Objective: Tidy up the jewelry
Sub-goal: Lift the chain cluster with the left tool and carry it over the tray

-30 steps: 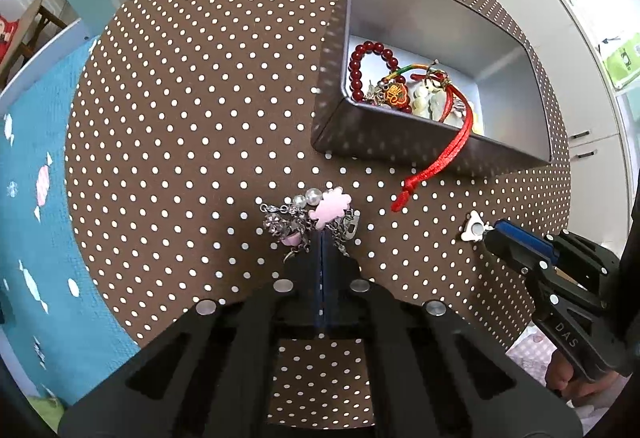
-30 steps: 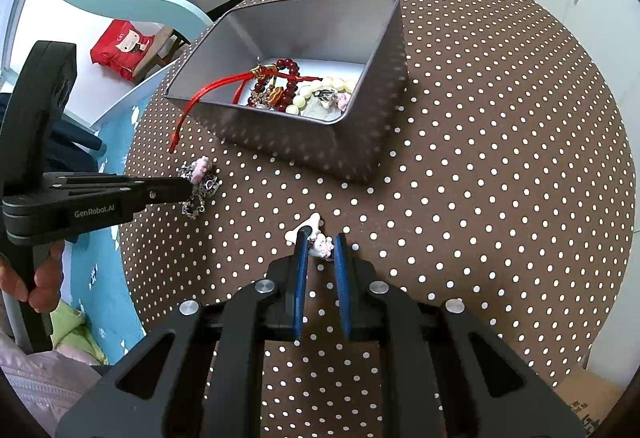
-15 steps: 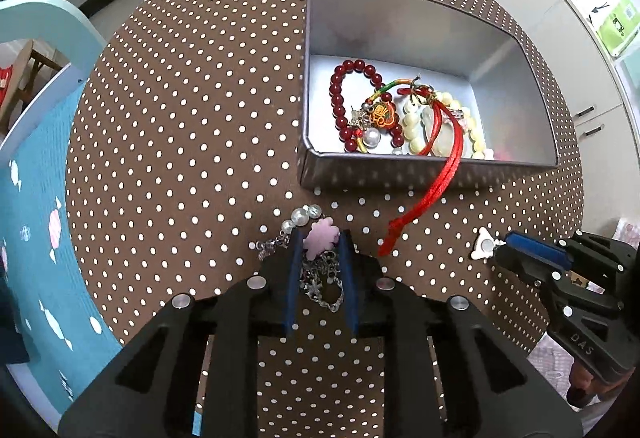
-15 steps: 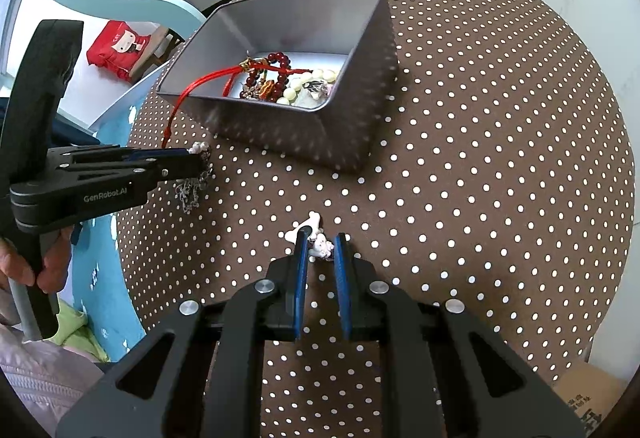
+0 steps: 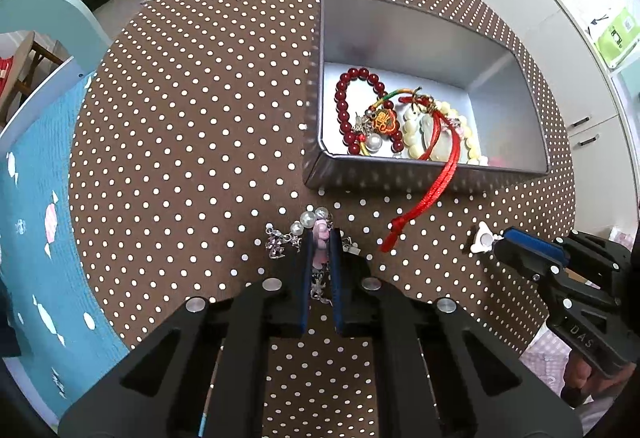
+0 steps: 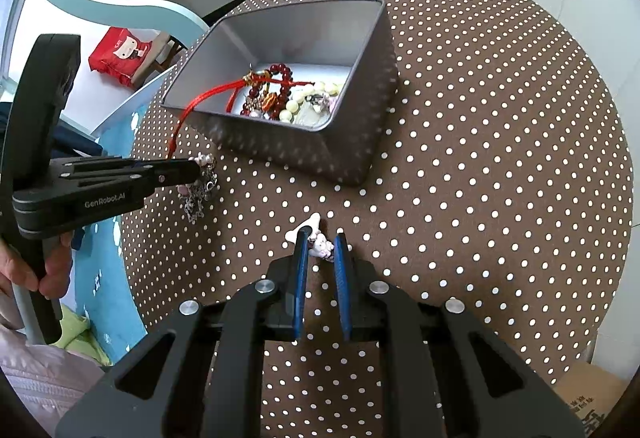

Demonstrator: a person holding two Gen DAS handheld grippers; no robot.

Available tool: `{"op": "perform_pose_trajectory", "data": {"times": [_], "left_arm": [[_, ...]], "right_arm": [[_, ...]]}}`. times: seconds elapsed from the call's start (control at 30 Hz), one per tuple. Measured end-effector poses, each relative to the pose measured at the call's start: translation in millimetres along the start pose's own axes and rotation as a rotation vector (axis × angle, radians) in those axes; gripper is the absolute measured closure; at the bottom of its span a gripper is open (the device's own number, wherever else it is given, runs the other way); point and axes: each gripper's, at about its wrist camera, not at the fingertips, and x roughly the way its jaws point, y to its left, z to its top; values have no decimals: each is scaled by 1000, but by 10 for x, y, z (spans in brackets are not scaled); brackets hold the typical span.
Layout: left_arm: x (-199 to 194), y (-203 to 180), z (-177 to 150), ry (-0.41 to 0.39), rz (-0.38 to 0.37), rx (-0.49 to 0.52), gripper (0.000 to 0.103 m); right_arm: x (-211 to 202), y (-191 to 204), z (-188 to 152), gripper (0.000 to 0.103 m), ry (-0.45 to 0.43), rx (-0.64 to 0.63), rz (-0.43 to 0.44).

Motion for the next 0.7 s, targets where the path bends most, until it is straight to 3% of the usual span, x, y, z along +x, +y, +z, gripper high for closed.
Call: {"op": "perform_pose_trajectory", "data": {"times": [0.43,0.7], "left_arm": [[-870,177,77,-199,-89,-75,96],[-1217,90,188,-264,-145,-69,96]], "right_arm": [[-514,115,267,93,-139,-48,-28],[-556,209,398,94,-177,-88,-18]]}}
